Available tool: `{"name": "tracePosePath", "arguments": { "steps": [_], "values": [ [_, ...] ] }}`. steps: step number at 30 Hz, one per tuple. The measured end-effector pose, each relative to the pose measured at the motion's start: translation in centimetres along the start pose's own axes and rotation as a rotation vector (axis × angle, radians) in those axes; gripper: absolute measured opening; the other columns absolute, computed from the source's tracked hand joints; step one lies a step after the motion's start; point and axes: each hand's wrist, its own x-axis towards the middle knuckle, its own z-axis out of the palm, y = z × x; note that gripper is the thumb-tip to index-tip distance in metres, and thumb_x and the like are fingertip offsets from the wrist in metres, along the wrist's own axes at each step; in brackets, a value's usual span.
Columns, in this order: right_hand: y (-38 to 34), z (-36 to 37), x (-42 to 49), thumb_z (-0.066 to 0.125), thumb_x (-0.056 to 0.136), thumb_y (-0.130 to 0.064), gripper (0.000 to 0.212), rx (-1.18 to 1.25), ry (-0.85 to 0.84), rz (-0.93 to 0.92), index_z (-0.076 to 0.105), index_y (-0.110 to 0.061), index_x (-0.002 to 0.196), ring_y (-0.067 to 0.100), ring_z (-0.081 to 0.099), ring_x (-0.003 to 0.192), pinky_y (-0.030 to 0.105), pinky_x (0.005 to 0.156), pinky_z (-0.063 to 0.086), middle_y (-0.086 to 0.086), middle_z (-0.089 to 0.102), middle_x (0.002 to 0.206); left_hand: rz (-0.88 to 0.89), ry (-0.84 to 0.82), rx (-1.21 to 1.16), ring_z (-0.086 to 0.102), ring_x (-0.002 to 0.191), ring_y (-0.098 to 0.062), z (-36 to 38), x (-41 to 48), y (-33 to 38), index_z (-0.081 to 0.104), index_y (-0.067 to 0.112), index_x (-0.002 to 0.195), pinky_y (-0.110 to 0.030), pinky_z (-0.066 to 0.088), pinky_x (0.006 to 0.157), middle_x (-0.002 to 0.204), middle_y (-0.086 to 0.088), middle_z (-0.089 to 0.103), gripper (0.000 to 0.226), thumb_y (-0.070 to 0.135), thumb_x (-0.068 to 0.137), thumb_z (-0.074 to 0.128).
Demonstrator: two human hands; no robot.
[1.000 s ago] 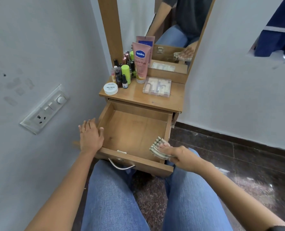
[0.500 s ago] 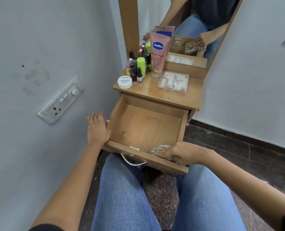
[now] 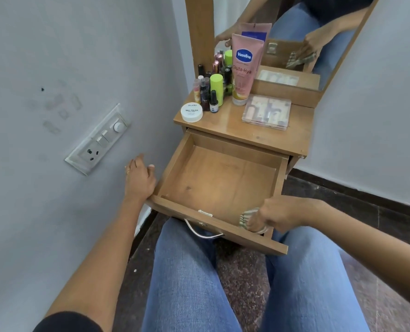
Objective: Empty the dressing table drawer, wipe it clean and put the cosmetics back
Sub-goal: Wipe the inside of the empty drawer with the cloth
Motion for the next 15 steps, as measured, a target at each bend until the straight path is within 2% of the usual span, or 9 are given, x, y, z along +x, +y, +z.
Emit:
{"name": "tracePosePath", "arguments": {
  "steps": [2, 4, 5, 7, 9, 12, 15],
  "values": [
    [0.7, -1.3, 0.2, 0.043, 0.088, 0.002, 0.044, 0.085, -0.005, 0.047, 0.066, -0.023, 0.116, 0.014, 0.055, 0.078, 0.022, 0.062, 0.034, -0.003, 0.068, 0.095, -0.029, 0.009, -0.045, 0.031, 0.134, -0.041, 0.1, 0.1, 0.0, 0.032, -0.004, 0.140, -0.048, 0.022, 0.114, 0.140, -0.027, 0.041, 0.048, 0.016, 0.098, 0.041],
    [1.2, -2.2, 1.5, 0.046, 0.089, 0.001, 0.033, 0.220, 0.082, 0.071, 0.070, -0.015, 0.104, 0.013, 0.056, 0.073, 0.025, 0.064, 0.043, -0.004, 0.063, 0.080, -0.028, 0.019, -0.064, 0.033, 0.133, -0.039, 0.3, 0.0, 0.0, 0.033, -0.002, 0.140, -0.045, 0.025, 0.111, 0.139, -0.024, 0.044, 0.046, 0.017, 0.099, 0.040],
    [1.3, -2.6, 2.7, 0.047, 0.090, 0.000, 0.030, 0.281, 0.161, 0.067, 0.070, -0.016, 0.102, 0.012, 0.060, 0.075, 0.028, 0.070, 0.048, -0.005, 0.065, 0.082, -0.033, 0.026, -0.073, 0.034, 0.133, -0.038, 0.3, 0.0, 0.0, 0.034, -0.001, 0.140, -0.044, 0.027, 0.110, 0.139, -0.023, 0.045, 0.045, 0.017, 0.099, 0.039],
    [1.2, -2.8, 5.9, 0.049, 0.090, -0.002, 0.036, 0.325, 0.318, 0.045, 0.066, -0.022, 0.116, 0.011, 0.065, 0.087, 0.027, 0.084, 0.050, -0.005, 0.071, 0.100, -0.061, 0.044, -0.101, 0.036, 0.132, -0.036, 0.3, -0.1, 0.0, 0.036, 0.000, 0.139, -0.043, 0.029, 0.108, 0.138, -0.022, 0.046, 0.043, 0.017, 0.099, 0.038],
    [0.5, -2.6, 10.0, 0.048, 0.091, -0.002, 0.047, 0.351, 0.389, 0.023, 0.055, -0.026, 0.131, 0.011, 0.064, 0.101, 0.027, 0.094, 0.048, -0.005, 0.065, 0.122, -0.086, 0.065, -0.116, 0.039, 0.131, -0.035, 0.3, 0.0, 0.0, 0.038, 0.001, 0.138, -0.043, 0.031, 0.107, 0.137, -0.021, 0.048, 0.042, 0.017, 0.099, 0.038],
    [-1.9, -2.4, 15.2, 0.042, 0.091, 0.001, 0.052, 0.390, 0.391, -0.038, 0.049, -0.024, 0.136, 0.011, 0.051, 0.125, 0.036, 0.107, 0.042, -0.007, 0.051, 0.140, -0.082, 0.082, -0.117, 0.041, 0.129, -0.036, 0.4, -0.1, 0.0, 0.040, 0.000, 0.137, -0.043, 0.033, 0.106, 0.135, -0.021, 0.050, 0.041, 0.016, 0.099, 0.039],
    [-2.6, -2.0, 18.0, 0.044, 0.088, 0.008, 0.055, 0.399, 0.355, -0.057, 0.048, -0.016, 0.137, 0.012, 0.041, 0.134, 0.036, 0.115, 0.031, -0.002, 0.046, 0.144, -0.074, 0.085, -0.110, 0.041, 0.129, -0.035, 0.4, -0.1, 0.0, 0.041, 0.000, 0.137, -0.042, 0.032, 0.107, 0.134, -0.021, 0.051, 0.041, 0.016, 0.099, 0.038]
  ]
}}
